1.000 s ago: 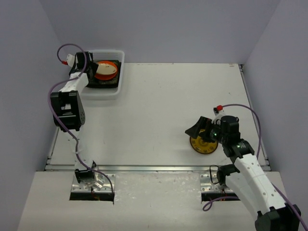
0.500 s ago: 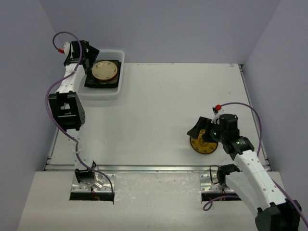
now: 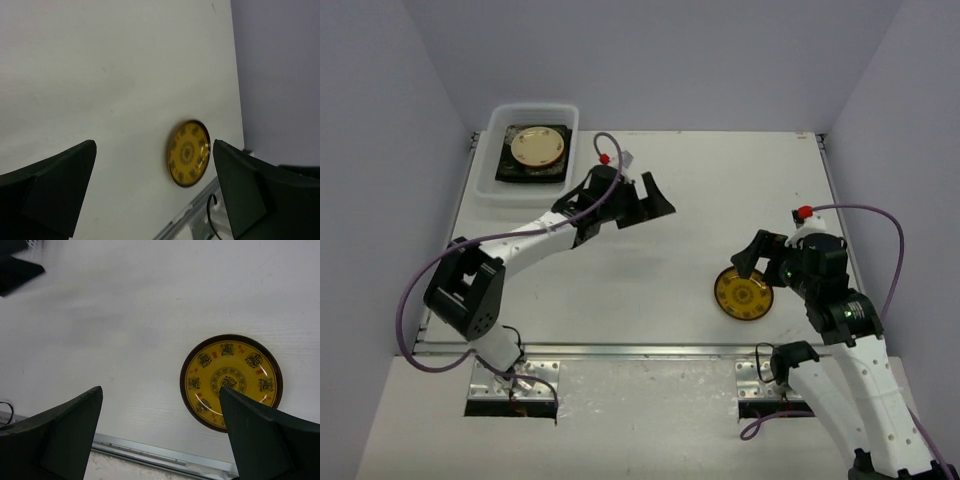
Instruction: Place the plates into the plastic bin on the countertop
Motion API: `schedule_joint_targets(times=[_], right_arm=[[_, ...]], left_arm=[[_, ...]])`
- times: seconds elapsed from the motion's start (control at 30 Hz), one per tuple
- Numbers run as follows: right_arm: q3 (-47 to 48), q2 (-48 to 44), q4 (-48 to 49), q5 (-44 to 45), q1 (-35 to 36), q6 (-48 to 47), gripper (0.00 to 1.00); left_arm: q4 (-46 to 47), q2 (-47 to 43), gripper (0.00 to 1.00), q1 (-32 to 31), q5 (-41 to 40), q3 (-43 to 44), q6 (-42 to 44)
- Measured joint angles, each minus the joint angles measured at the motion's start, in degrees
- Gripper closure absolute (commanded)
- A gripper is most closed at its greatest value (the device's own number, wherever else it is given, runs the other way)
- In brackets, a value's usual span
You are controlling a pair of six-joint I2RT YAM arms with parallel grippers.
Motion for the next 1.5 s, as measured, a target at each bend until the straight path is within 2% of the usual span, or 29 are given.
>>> schedule_joint_targets(times=[0.1, 0.2, 0.33, 0.47, 0.6, 0.73, 0.87, 1.0, 1.07, 1.1, 1.13, 1.37, 1.5], right_arm=[[2.92, -1.76, -1.97, 0.06, 0.00, -0.54, 0.01], [3.86, -2.47, -2.63, -0.37, 0.00, -0.87, 0.01], [3.53, -3.30, -4.49, -0.91, 0.00, -1.08, 0.01], [3.27, -3.20, -5.24, -1.97, 0.00, -1.34, 0.01], [2.75, -2.66, -5.13, -3.09, 0.00, -1.56, 0.01], [1.79, -2.61, -5.05, -3.99, 0.00, -1.65, 0.01], [1.12, -2.63, -4.74, -4.85, 0.00, -1.65, 0.01], [0.85, -2.66, -4.63, -5.48, 0.00, -1.65, 0.01], [0.85, -2.88, -4.62, -5.74, 0.00, -1.67, 0.01], [0.85, -3.01, -4.62, -5.81, 0.00, -1.67, 0.01], [0.85, -3.12, -4.62, -5.85, 0.00, -1.67, 0.01], [0.85, -3.26, -4.62, -5.89, 0.00, -1.65, 0.01], [0.85, -3.33, -4.62, -5.87, 0.00, -1.67, 0.01]], left_arm=[[5.94, 5.57, 0.00, -7.45, 4.64, -0.86, -0.22], [8.78, 14.07, 0.02, -11.44, 6.67, 0.02, -0.41], [11.99, 24.38, 0.05, -14.17, 10.56, 3.41, -1.63], [13.01, 27.24, 0.17, -15.76, 12.46, 6.80, -2.01], [13.01, 30.58, 0.25, -16.31, 16.20, 10.16, -2.15], [11.87, 34.13, 0.39, -17.03, 19.08, 14.97, -1.29], [9.66, 36.16, 0.65, -18.36, 20.00, 17.62, 0.23], [7.61, 37.82, 0.71, -19.69, 20.64, 18.90, 1.29], [6.58, 38.06, 0.78, -20.13, 20.67, 19.53, 1.64], [6.10, 38.15, 0.93, -20.27, 20.66, 19.78, 1.77], [5.55, 38.25, 1.00, -20.41, 20.52, 20.05, 2.03], [2.10, 37.60, 1.00, -20.25, 18.13, 20.38, 3.10], [-3.19, 34.34, 1.00, -16.81, 14.68, 19.88, 3.97]])
